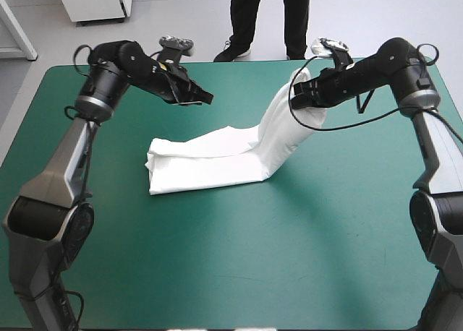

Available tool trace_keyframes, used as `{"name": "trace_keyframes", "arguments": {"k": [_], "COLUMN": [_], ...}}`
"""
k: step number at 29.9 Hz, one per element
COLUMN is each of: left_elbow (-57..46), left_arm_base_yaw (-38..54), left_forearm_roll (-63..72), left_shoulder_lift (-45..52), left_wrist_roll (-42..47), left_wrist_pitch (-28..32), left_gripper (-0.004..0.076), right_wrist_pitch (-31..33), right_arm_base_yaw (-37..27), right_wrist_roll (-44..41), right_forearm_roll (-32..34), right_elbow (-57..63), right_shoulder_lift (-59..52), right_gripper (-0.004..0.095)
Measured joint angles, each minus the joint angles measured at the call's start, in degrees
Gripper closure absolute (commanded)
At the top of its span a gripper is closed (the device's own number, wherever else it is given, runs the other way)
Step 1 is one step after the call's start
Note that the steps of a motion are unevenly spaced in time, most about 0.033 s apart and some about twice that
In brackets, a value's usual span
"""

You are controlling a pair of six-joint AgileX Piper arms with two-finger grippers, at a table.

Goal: Fold the cloth

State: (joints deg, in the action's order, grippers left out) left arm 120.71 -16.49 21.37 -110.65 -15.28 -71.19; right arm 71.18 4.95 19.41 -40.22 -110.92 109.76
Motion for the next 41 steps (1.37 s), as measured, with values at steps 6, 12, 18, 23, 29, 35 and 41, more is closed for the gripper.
{"name": "trace_keyframes", "arguments": {"k": [6, 12, 18, 23, 29, 35, 41], "left_elbow": [0.2, 0.2, 0.1, -2.6, -7.2, -8.7, -9.0], "left_arm_base_yaw": [2.5, 3.0, 3.0, 3.0, 3.0, 3.0, 3.0], "left_forearm_roll": [-3.1, -3.9, -4.6, -5.6, -5.8, -5.9, -6.0], "left_shoulder_lift": [9.0, 15.1, 19.2, 22.2, 24.6, 26.0, 26.9], "left_wrist_roll": [1.7, 2.4, 2.6, 2.6, 2.6, 2.6, 2.6], "left_wrist_pitch": [-0.8, -1.0, -1.0, -1.0, -1.0, -1.0, -1.0], "left_gripper": [0.0733, 0.0733, 0.0733, 0.0733, 0.0733, 0.0733, 0.0733], "right_wrist_pitch": [-1.4, -4.1, -6.7, -7.7, -8.0, -7.2, -1.7], "right_arm_base_yaw": [6.1, 11.5, 16.3, 20.5, 24.2, 25.8, 25.8], "right_wrist_roll": [-0.6, -1.3, -1.5, -1.7, -2.6, -2.9, -4.3], "right_forearm_roll": [0.0, -0.2, -0.5, -0.6, -1.4, -2.5, -4.5], "right_elbow": [0.0, 0.0, -0.3, -3.3, -9.8, -15.7, -19.4], "right_shoulder_lift": [0.0, 0.2, 3.7, 8.8, 13.9, 18.1, 21.8], "right_gripper": [0.0923, 0.0923, 0.0923, 0.0923, 0.0922, 0.0843, 0.0508]}}
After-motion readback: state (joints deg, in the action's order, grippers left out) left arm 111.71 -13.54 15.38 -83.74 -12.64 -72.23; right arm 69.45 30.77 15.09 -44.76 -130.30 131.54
